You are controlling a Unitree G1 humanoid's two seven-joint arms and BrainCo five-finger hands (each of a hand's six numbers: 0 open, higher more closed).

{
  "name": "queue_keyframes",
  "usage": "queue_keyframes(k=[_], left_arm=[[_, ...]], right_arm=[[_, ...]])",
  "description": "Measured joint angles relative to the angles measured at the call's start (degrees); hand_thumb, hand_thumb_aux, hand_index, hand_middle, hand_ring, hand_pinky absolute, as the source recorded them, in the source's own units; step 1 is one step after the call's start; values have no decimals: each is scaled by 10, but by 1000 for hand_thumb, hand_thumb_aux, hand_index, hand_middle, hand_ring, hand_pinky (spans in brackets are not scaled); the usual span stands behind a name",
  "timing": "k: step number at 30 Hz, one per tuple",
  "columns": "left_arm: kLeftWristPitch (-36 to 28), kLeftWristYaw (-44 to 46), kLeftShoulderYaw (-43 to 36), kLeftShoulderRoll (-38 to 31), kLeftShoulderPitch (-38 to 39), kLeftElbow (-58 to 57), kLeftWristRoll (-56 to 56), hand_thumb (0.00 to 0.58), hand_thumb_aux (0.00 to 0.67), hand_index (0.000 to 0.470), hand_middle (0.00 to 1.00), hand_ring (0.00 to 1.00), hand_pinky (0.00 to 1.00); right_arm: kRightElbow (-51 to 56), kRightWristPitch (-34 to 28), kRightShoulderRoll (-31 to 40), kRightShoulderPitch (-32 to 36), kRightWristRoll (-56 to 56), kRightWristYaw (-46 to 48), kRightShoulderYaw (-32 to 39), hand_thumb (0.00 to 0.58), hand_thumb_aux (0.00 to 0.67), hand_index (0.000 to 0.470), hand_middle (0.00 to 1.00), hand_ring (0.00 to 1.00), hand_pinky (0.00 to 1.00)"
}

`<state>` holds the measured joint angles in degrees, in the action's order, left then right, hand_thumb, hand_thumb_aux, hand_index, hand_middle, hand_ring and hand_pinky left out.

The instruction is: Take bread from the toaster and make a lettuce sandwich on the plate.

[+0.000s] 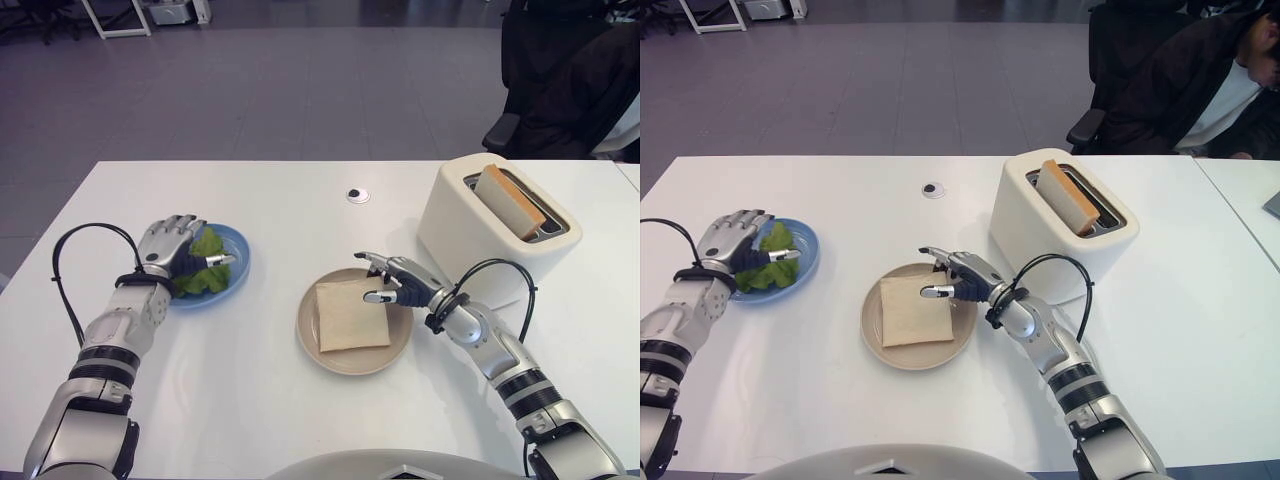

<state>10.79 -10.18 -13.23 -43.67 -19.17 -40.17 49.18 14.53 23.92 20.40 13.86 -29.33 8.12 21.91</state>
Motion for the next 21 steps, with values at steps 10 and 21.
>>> queue_keyframes(k=[10, 21], left_arm=[[10, -11, -39, -1, -21, -73, -14, 0, 0, 0, 0, 0, 0], [29, -46, -26, -11, -21, -43, -52, 0, 0, 0, 0, 0, 0]], right_arm=[[-31, 4, 1, -1, 1, 1, -2, 0, 0, 0, 0, 0, 0], [-31, 11, 3, -4, 1, 3, -2, 0, 0, 0, 0, 0, 0]])
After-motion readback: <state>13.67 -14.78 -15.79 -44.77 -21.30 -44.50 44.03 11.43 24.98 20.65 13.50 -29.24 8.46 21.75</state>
